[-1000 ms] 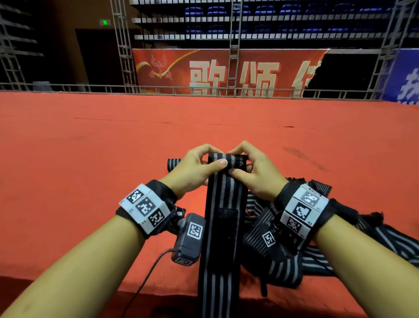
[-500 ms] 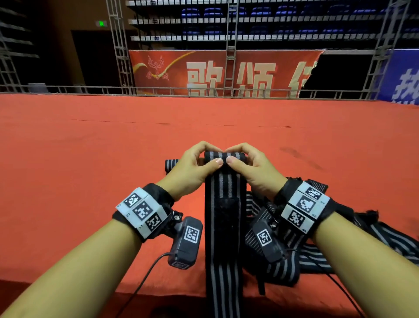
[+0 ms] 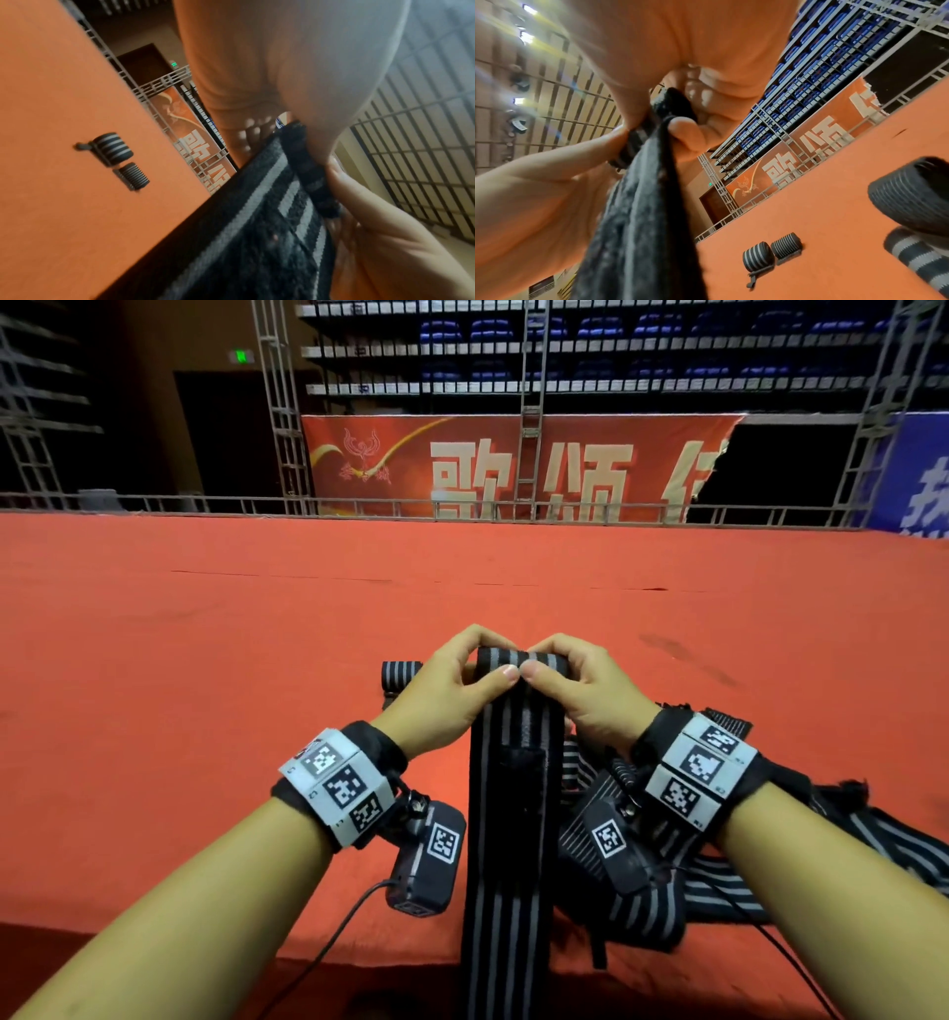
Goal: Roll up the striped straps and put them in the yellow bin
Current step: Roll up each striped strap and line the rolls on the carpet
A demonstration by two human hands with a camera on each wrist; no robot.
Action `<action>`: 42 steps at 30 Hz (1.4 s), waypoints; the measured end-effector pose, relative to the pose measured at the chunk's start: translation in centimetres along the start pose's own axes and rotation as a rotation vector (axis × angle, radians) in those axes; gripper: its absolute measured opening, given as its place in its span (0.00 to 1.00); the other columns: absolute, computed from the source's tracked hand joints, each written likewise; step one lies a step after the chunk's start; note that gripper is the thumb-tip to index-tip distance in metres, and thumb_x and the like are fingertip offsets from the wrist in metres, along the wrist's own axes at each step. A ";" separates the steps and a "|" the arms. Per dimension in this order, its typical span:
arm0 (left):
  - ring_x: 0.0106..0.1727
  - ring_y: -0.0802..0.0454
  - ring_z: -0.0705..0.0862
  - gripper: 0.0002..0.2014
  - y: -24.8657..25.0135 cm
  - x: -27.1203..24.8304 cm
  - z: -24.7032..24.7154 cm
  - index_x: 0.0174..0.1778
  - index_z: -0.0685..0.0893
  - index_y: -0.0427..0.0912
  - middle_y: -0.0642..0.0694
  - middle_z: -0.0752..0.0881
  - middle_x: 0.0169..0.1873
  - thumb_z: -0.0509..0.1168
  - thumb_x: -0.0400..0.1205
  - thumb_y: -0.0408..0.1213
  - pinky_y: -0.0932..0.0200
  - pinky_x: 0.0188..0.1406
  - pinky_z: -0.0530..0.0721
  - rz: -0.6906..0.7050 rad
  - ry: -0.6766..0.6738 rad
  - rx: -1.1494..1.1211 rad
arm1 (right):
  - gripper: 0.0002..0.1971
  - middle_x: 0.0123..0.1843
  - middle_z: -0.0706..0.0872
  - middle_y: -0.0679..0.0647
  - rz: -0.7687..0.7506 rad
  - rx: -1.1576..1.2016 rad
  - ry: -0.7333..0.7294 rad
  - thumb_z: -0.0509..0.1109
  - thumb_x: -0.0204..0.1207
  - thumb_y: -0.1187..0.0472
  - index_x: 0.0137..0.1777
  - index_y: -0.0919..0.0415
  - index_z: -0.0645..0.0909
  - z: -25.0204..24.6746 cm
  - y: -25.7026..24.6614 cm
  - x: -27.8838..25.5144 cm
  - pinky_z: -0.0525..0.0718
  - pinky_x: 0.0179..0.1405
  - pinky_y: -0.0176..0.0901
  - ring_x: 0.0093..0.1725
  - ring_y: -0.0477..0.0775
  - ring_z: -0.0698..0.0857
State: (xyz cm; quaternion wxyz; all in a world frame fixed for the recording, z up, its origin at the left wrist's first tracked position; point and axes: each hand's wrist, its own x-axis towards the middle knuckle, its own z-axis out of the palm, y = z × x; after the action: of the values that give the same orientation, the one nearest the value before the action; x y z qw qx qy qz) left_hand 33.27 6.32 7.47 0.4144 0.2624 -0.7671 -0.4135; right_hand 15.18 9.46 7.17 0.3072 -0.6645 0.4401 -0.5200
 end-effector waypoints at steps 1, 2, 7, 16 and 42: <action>0.42 0.55 0.88 0.06 0.0 -0.1 0.1 0.57 0.80 0.46 0.50 0.88 0.39 0.65 0.85 0.40 0.53 0.46 0.89 -0.034 0.009 -0.044 | 0.07 0.38 0.81 0.58 -0.052 -0.036 0.006 0.72 0.79 0.60 0.50 0.63 0.80 0.0 0.0 0.0 0.78 0.31 0.44 0.36 0.55 0.79; 0.41 0.56 0.88 0.06 -0.1 -0.1 0.2 0.56 0.80 0.45 0.53 0.87 0.37 0.65 0.85 0.41 0.54 0.44 0.88 -0.063 0.015 -0.084 | 0.10 0.39 0.82 0.56 -0.096 -0.077 0.006 0.72 0.76 0.58 0.51 0.64 0.80 0.0 0.0 -0.1 0.81 0.33 0.43 0.37 0.51 0.80; 0.44 0.52 0.86 0.05 -0.5 -0.2 0.2 0.56 0.78 0.43 0.44 0.86 0.42 0.66 0.85 0.33 0.55 0.45 0.87 0.027 0.022 -0.062 | 0.07 0.33 0.79 0.50 0.023 -0.032 -0.041 0.66 0.84 0.56 0.55 0.58 0.78 0.1 0.4 -0.2 0.75 0.17 0.40 0.24 0.51 0.76; 0.46 0.59 0.83 0.06 -0.5 -0.1 0.4 0.57 0.76 0.40 0.50 0.83 0.44 0.63 0.87 0.37 0.58 0.48 0.82 0.033 0.052 -0.038 | 0.07 0.38 0.80 0.52 -0.094 0.073 0.028 0.68 0.81 0.60 0.52 0.63 0.76 0.8 0.0 -0.3 0.79 0.37 0.45 0.38 0.51 0.78; 0.46 0.51 0.85 0.12 -0.2 -0.7 0.3 0.58 0.80 0.43 0.44 0.86 0.44 0.66 0.83 0.44 0.53 0.49 0.84 0.068 0.066 -0.078 | 0.12 0.38 0.82 0.51 0.134 0.122 0.000 0.63 0.84 0.52 0.51 0.61 0.77 1.0 -0.9 -0.3 0.79 0.33 0.40 0.34 0.47 0.82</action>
State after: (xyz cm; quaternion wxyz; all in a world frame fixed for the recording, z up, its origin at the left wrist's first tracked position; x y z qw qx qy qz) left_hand 33.39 6.87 6.92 0.4633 0.2335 -0.7448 -0.4197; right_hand 16.31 10.09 7.51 0.3812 -0.6137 0.4509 -0.5242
